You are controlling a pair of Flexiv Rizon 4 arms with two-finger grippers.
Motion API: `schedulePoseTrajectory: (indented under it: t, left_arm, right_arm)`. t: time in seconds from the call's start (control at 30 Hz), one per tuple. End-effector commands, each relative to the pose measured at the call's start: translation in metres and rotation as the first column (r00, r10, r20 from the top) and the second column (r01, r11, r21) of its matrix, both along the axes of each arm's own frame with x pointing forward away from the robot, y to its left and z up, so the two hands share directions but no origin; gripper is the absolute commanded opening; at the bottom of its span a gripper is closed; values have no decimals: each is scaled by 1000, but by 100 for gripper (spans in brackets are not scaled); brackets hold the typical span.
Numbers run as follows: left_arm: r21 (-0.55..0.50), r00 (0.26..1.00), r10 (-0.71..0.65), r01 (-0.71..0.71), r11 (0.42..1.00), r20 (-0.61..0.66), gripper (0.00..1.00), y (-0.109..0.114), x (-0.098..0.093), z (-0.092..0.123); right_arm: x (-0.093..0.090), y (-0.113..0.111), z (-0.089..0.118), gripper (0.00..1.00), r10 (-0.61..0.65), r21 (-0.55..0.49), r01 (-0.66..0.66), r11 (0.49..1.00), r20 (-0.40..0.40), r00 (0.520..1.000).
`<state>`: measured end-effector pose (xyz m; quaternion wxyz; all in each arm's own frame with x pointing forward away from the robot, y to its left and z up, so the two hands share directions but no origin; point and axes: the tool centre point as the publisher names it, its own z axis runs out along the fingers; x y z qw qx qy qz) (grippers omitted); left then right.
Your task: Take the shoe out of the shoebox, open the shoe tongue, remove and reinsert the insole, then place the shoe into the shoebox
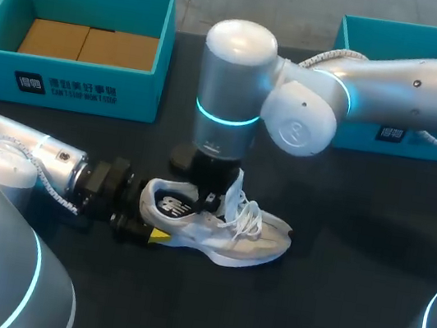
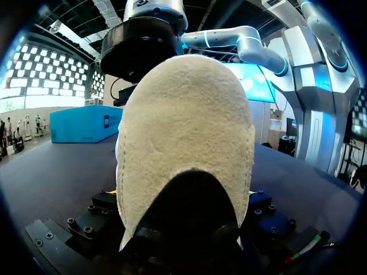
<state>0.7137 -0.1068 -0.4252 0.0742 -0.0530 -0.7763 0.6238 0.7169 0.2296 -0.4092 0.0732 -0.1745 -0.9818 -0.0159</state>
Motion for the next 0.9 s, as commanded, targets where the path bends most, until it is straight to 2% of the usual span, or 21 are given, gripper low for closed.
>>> schedulePoseTrajectory:
  t: [0.03,0.37,0.73,0.9]
  left_arm:
    - [0,1000,2,-2,1000,1,0,0,2,-4]
    - [0,1000,2,-2,1000,1,0,0,2,-4]
    - [0,1000,2,-2,1000,1,0,0,2,-4]
    - [0,1000,2,-2,1000,1,0,0,2,-4]
  right_arm:
    - [-20,8,-33,0,-8,-5,8,1000,23,1000]
    - [-29,0,-19,0,-18,39,15,999,91,996]
    - [-23,-5,19,0,-78,164,38,986,249,965]
    - [-21,-6,31,0,-90,213,26,977,293,952]
